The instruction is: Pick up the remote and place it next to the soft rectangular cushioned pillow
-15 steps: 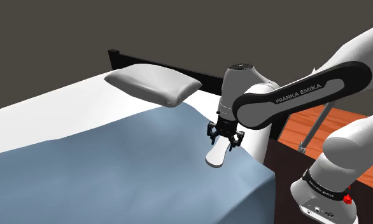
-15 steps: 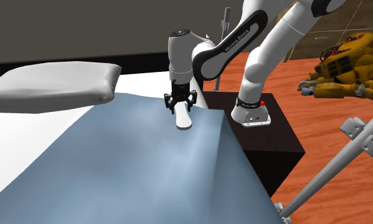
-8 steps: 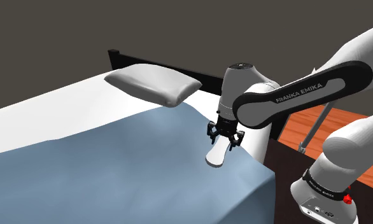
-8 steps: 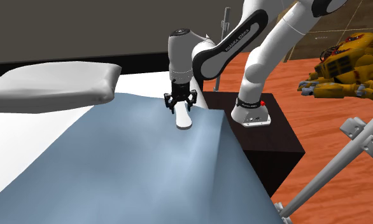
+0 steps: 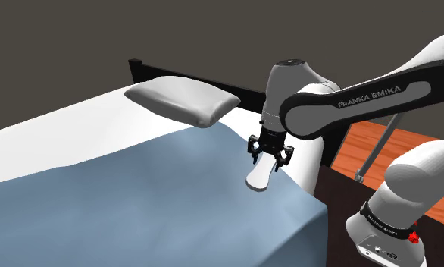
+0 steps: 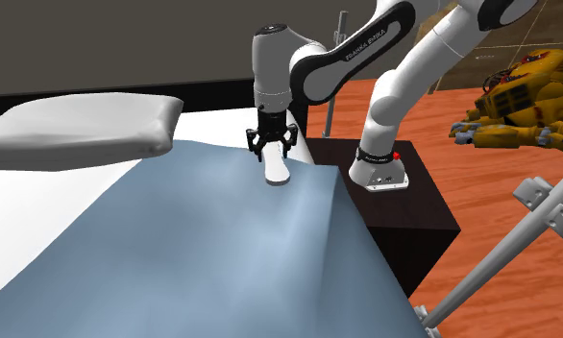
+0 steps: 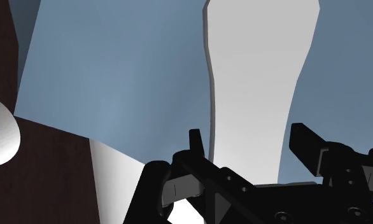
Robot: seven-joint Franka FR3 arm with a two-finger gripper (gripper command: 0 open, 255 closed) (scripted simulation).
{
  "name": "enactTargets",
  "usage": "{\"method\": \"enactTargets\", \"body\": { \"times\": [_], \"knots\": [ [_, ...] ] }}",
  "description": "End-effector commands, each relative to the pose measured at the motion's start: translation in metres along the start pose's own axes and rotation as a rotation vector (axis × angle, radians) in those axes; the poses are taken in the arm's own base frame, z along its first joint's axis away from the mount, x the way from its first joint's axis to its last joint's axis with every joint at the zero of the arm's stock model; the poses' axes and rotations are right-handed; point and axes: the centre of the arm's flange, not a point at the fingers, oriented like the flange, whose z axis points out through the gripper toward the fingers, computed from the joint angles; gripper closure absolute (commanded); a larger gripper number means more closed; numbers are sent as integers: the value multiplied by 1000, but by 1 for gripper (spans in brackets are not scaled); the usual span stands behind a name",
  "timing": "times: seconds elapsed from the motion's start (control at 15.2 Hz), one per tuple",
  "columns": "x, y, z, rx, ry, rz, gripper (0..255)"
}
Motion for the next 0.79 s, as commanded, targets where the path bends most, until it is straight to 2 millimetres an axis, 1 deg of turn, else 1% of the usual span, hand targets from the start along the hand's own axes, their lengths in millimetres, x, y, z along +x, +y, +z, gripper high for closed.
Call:
{"method": "enactTargets", "body": {
  "times": [0.0,0.73],
  "knots": [
    [-1,0,-12,0,0,0,255],
    [-2,-1,-70,0,0,0,255]
  ]
}}
